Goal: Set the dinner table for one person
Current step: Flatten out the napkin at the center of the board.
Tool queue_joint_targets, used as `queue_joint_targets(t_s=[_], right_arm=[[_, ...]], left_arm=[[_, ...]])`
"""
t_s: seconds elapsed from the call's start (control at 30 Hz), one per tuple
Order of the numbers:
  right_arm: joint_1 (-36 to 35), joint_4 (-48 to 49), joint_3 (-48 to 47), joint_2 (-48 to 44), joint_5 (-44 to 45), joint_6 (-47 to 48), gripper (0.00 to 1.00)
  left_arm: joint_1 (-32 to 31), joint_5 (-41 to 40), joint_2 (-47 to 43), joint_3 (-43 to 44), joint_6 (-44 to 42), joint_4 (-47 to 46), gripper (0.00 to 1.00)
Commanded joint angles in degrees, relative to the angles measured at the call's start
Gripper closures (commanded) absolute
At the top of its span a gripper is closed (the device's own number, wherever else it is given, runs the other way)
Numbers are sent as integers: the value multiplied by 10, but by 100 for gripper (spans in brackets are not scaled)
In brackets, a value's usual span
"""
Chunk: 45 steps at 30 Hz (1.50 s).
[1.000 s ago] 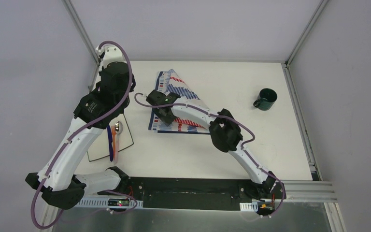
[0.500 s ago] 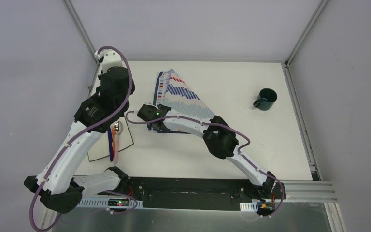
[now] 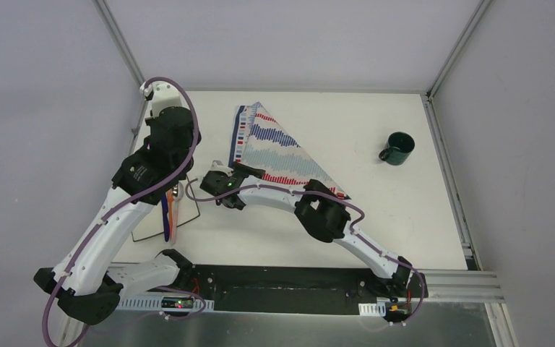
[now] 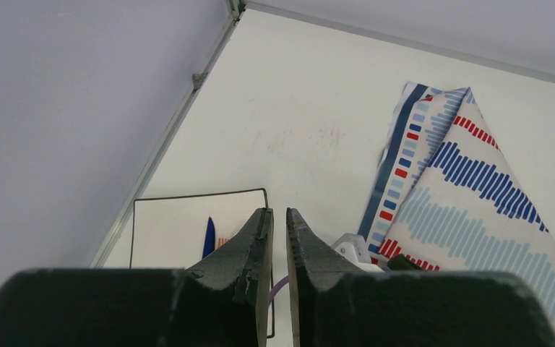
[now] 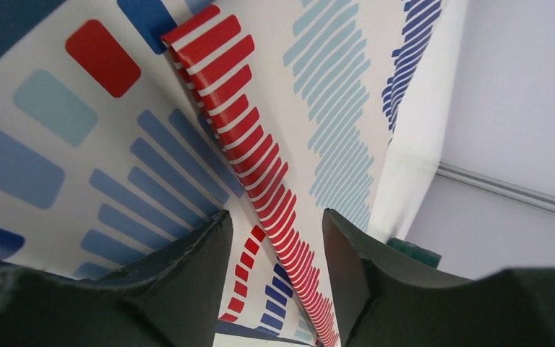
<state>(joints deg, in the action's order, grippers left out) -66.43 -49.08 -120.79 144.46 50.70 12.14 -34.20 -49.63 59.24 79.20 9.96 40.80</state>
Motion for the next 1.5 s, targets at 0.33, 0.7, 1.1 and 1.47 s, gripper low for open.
queue_joint_targets(t_s=[0.33,0.7,1.1,1.47], right_arm=[[25,26,56,87,-20,-19,73],[25,38,53,41,47,-7,60],[29,51,17,45,114,43,60],[37,70,19,25,146,75,62]], left_arm=[[-7,-20,-12,-25,-15,-34,86],[-7,-18,-13,-25,-14,-34,86],[-7,-18,-14,-25,-13,-34,86],[-7,-12,-12,-22,-16,-34,86]])
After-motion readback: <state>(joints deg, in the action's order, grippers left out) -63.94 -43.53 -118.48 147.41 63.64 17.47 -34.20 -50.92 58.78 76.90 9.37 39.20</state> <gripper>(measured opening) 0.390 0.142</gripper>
